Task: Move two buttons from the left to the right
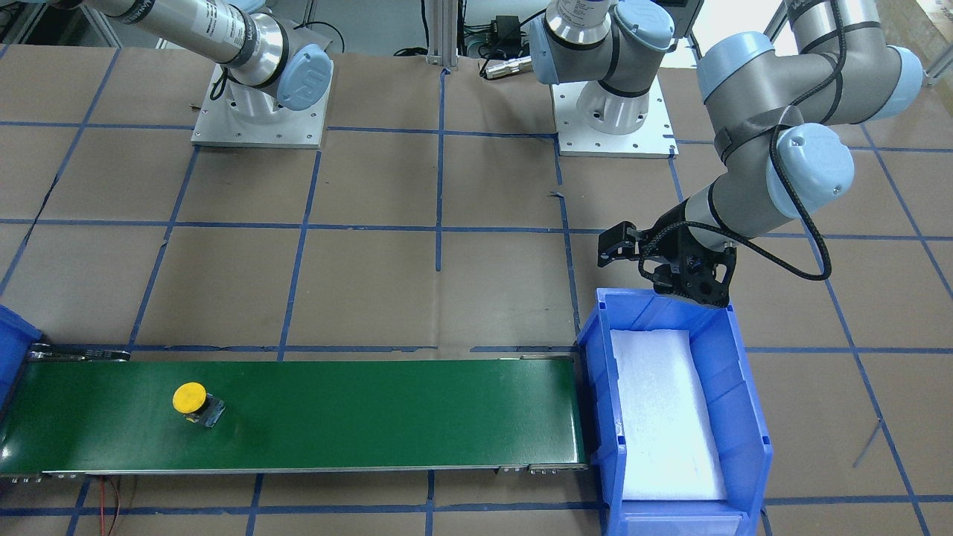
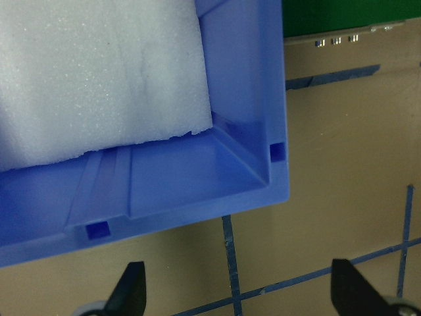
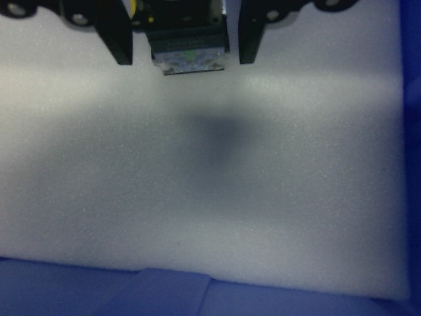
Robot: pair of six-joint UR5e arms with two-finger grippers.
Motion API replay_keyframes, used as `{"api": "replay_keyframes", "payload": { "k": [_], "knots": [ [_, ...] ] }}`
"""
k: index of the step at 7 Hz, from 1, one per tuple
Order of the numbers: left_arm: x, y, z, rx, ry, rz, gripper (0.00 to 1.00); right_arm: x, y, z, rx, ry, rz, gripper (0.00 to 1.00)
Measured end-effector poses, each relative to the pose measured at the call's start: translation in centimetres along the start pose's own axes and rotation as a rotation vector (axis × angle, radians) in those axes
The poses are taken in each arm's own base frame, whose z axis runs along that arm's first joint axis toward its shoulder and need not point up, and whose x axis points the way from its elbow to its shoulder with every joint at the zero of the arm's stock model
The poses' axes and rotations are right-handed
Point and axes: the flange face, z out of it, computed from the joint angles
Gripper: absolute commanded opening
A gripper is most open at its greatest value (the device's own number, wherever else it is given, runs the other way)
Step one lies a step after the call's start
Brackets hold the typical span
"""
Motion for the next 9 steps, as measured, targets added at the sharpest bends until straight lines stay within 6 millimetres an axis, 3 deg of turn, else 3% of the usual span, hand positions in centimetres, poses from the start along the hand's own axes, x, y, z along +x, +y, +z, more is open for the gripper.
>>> {"api": "replay_keyframes", "payload": {
  "k": [1, 2, 4, 5, 6, 9],
  "knots": [
    [0.1, -0.3, -1.3, 0.025, -0.011, 0.005, 1.00, 0.0, 0.0, -0.6, -0.007, 0.006, 0.004, 1.00],
    [0.4, -0.9, -3.8, 0.073, -0.029, 0.017, 1.00, 0.2, -0.3, -2.5, -0.026, 0.024, 0.009, 1.00],
    [1.2, -2.0, -8.9, 0.168, -0.064, 0.038, 1.00, 1.1, -2.1, -7.7, -0.075, 0.074, -0.008, 1.00],
    [2.0, -2.0, -10.4, 0.191, -0.075, 0.049, 1.00, 2.3, -4.2, -9.5, -0.086, 0.092, -0.027, 1.00],
    [3.3, -1.6, -11.9, 0.200, -0.083, 0.064, 1.00, 4.0, -7.7, -10.8, -0.089, 0.110, -0.040, 1.00],
    [5.1, -0.4, -13.8, 0.162, -0.067, -0.030, 1.00, 8.4, -19.6, -11.0, -0.054, 0.118, 0.009, 1.00]
  ]
}}
